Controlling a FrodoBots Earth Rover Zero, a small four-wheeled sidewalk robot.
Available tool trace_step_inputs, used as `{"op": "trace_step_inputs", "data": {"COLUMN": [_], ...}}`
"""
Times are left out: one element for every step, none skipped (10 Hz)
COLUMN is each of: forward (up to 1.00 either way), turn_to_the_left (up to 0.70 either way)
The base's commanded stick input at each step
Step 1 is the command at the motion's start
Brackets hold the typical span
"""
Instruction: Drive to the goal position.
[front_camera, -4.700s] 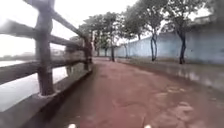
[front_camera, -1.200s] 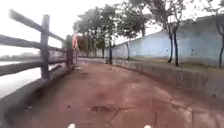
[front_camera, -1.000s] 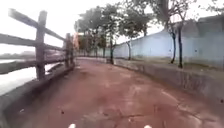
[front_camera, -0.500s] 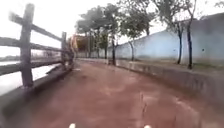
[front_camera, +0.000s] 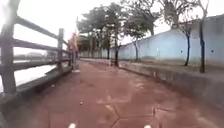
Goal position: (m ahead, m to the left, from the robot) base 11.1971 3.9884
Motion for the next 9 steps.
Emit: {"op": "trace_step_inputs", "data": {"forward": [0.85,0.85,0.85,0.85,0.85,0.85,0.85,0.85,0.85], "turn_to_the_left": [0.03,0.03,0.03,0.03,0.03,0.03,0.03,0.03,0.03]}}
